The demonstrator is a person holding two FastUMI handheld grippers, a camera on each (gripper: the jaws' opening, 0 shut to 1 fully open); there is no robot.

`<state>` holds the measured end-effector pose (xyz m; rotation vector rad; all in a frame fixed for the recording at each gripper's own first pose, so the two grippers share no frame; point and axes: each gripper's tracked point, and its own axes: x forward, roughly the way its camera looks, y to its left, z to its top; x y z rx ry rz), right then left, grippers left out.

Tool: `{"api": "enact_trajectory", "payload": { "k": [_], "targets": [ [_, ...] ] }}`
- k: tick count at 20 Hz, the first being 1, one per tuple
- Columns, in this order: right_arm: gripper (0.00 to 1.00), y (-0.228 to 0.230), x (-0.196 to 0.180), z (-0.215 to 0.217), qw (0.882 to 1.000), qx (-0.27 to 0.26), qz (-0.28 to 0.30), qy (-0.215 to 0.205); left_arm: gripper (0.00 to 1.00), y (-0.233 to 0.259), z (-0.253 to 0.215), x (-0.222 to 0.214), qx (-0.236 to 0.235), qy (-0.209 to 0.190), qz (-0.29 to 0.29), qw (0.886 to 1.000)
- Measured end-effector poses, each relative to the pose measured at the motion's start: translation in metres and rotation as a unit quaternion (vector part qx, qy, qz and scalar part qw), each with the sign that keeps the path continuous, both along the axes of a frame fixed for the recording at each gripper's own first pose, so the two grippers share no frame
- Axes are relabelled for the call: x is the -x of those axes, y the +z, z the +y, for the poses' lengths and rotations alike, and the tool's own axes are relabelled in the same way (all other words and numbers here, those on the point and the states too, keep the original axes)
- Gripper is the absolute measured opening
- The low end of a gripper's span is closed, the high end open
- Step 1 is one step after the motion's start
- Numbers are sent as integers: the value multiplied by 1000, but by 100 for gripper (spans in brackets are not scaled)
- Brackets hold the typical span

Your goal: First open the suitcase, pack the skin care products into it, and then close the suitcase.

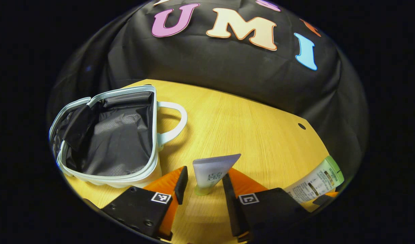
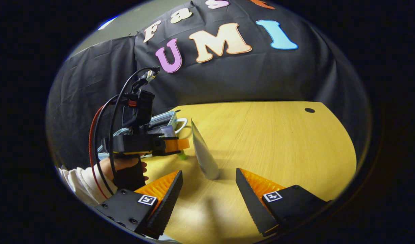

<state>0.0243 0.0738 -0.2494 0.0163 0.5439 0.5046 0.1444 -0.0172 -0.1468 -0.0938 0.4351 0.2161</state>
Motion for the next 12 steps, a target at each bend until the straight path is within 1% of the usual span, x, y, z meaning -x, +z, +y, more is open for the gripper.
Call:
{"api": "enact_trajectory", "payload": {
  "k": [1, 2, 3, 4, 5, 7, 9, 12],
  "targets": [
    [98, -5, -6, 6, 1000, -3, 1, 0, 41, 0, 0, -2, 1, 0, -3, 1000],
    [98, -10, -12, 11, 1000, -4, 0, 2, 34, 1, 2, -3, -1, 2, -5, 1000],
    [98, -15, -19, 15, 1000, -3, -1, 4, 22, 0, 3, -5, 3, 0, -8, 1000],
    [98, -20, -25, 18, 1000, -2, -1, 5, 23, 2, 2, -5, 6, -5, -9, 1000],
    [98, -24, -32, 21, 1000, -2, 2, 8, 19, 2, 3, -5, 3, -6, -7, 1000],
    [98, -28, -47, 28, 1000, -17, 2, 7, 18, 4, 9, -1, 1, -2, -5, 1000],
    [98, -30, -60, 33, 1000, -29, 1, 2, 18, 9, 9, 7, 18, 3, -4, 1000],
    [94, -33, -74, 39, 999, -48, 10, -6, 18, 25, 10, 25, 51, 21, -9, 998]
  ]
}}
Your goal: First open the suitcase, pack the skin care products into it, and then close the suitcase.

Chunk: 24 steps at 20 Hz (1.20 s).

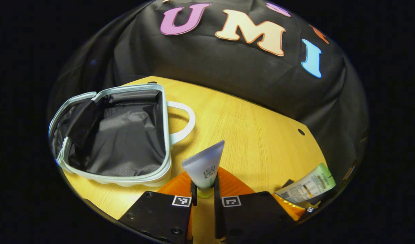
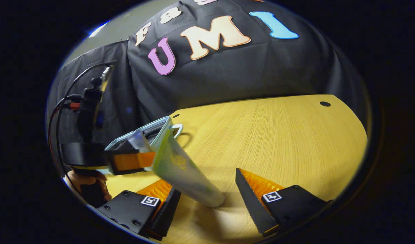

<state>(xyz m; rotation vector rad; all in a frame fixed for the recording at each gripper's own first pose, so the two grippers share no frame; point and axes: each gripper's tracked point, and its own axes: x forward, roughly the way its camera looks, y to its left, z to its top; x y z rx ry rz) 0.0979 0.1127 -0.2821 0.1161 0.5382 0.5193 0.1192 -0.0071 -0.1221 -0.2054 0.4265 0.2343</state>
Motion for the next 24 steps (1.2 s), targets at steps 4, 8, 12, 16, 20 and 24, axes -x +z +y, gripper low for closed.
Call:
{"api": "enact_trajectory", "payload": {
  "k": [4, 8, 12, 16, 20, 24],
  "targets": [
    [56, -7, -2, 6, 1000, 11, 2, 9, 18, 21, 6, 23, 17, 18, -2, 1000],
    [39, -4, -9, 8, 999, 47, -18, 18, 18, 44, 18, 38, 12, 28, 0, 1000],
    [34, -7, -3, 13, 997, 64, 6, 32, 18, 78, 48, 49, -7, 51, -11, 999],
    [34, -3, 7, 17, 996, 74, 26, 41, 18, 93, 87, 52, -5, 53, 8, 999],
    [29, -2, 22, 24, 993, 101, 36, 49, 18, 73, 132, 39, 22, 20, 98, 995],
    [34, 20, 37, 42, 993, 91, 71, 26, 18, 33, 159, 14, 82, -15, 191, 978]
  ]
}}
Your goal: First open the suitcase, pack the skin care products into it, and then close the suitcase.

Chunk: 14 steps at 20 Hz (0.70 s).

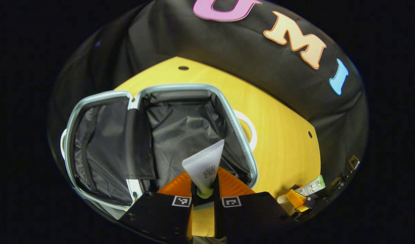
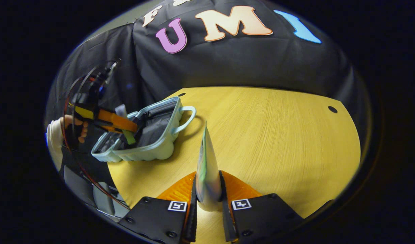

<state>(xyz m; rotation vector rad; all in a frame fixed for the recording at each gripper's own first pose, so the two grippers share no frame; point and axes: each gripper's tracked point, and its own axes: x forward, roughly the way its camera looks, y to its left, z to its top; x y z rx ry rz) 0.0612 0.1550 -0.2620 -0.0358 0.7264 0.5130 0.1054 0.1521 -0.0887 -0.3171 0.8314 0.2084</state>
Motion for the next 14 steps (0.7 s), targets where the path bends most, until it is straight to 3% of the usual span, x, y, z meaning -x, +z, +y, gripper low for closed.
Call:
{"api": "enact_trajectory", "payload": {
  "k": [2, 3, 5, 6, 7, 8, 10, 14],
  "targets": [
    [29, 16, 1, 15, 1000, 4, 2, -11, 18, -27, 11, -6, 18, -20, 45, 999],
    [33, 26, -1, 24, 1000, 13, -4, -11, 18, -34, 12, -5, 22, -28, 63, 997],
    [34, 48, -8, 47, 1000, 22, -14, -8, 18, -45, 13, -2, 33, -40, 94, 994],
    [29, 58, -11, 59, 1000, 21, -17, -5, 18, -49, 14, -1, 39, -42, 110, 992],
    [33, 68, -15, 73, 1000, 14, -18, -2, 18, -53, 17, 0, 45, -43, 120, 991],
    [29, 75, -20, 87, 1000, 7, -15, 0, 18, -55, 20, 0, 47, -44, 125, 990],
    [33, 82, -29, 111, 1000, 3, -5, 8, 18, -59, 27, 0, 54, -42, 132, 989],
    [33, 80, -45, 150, 999, 25, 14, 27, 24, -56, 36, 1, 70, -40, 130, 988]
  ]
}}
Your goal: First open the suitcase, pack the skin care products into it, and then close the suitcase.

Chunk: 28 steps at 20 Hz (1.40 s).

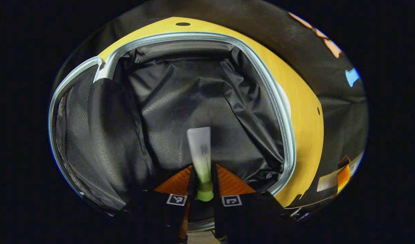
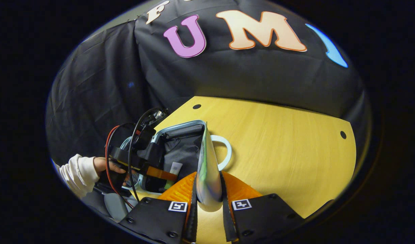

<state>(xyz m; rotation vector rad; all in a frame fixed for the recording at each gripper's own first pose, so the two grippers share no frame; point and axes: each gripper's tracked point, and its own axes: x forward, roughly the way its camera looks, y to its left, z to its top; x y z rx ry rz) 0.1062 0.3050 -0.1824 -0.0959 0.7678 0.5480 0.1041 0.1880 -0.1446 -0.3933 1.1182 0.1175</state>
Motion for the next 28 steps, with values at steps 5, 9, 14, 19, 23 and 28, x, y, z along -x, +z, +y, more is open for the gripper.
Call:
{"api": "enact_trajectory", "payload": {
  "k": [5, 9, 14, 19, 23, 28],
  "targets": [
    [33, -9, -14, 45, 1000, 12, 22, 15, 81, 41, 3, 5, 26, 4, -53, 998],
    [33, -34, -10, 75, 998, 2, 61, 11, 91, 74, 24, 22, 29, 9, -87, 996],
    [33, -93, 6, 86, 993, 39, 108, 18, 87, 107, 76, 54, 34, 61, -115, 991],
    [33, -129, 8, 86, 991, 67, 117, 15, 92, 145, 128, 86, 19, 107, -155, 982],
    [34, -150, 7, 82, 989, 86, 123, 9, 91, 165, 173, 118, 5, 157, -171, 973],
    [56, -148, 4, 92, 991, 60, 119, 4, 92, 154, 237, 165, -14, 239, -167, 956]
  ]
}}
